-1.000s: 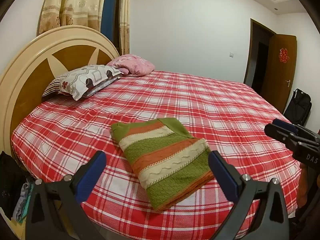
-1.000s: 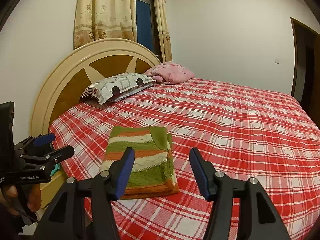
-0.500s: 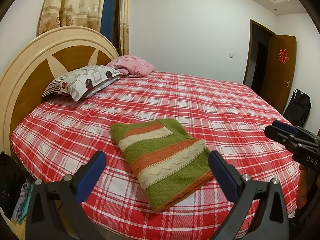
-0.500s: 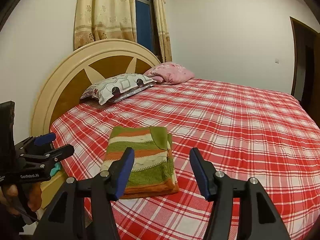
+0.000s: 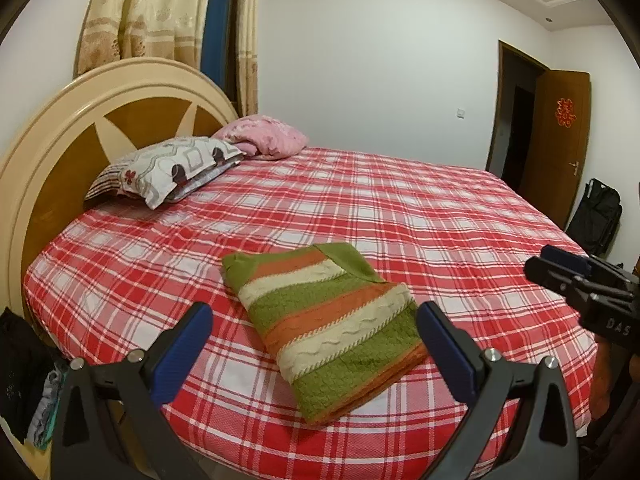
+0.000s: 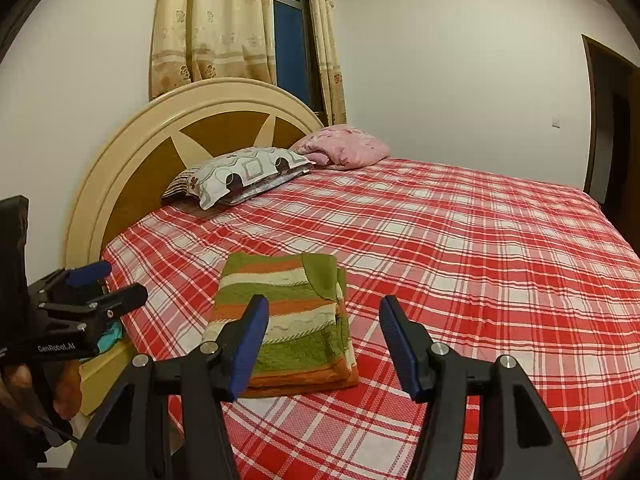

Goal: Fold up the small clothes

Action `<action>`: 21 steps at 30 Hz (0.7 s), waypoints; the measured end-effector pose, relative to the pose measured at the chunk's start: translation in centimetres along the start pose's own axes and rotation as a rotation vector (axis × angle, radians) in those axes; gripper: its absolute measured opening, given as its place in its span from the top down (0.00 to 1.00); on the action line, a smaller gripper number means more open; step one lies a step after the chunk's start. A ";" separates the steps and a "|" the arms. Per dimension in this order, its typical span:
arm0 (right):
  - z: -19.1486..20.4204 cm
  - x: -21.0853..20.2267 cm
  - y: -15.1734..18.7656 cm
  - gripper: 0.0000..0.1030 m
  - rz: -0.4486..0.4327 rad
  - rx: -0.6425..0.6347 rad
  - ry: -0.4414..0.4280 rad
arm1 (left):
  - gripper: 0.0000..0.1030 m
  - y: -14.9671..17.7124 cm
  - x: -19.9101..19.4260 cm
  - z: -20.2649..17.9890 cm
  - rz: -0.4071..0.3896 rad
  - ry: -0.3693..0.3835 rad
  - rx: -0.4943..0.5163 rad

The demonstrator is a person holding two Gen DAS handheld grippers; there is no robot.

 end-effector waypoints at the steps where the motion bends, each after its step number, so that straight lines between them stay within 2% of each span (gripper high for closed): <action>1: 0.1 0.0 0.0 0.43 0.000 0.000 -0.003 | 0.00 -0.1 -0.1 0.0 -0.004 0.001 0.004; 11: 0.3 -0.5 -0.2 0.43 -0.035 0.000 -0.003 | 0.00 -0.4 -0.7 -0.1 -0.037 -0.010 0.010; 16: 0.6 -0.3 0.0 0.43 -0.029 -0.006 -0.008 | 0.00 -0.5 -0.6 0.3 -0.027 0.008 -0.016; 21: 1.0 -0.2 0.3 0.43 -0.023 -0.017 -0.018 | 0.00 -0.5 -0.4 0.7 -0.030 -0.005 -0.021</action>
Point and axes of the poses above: each gripper's, at about its wrist camera, not at the fingertips, and x roughly the way its jaws point, z to its left, y to its underside, the point moved 1 cm from there along x, roughly the way its jaws point, and after that the axes turned 6 degrees about -x, right-handed, at the moved point
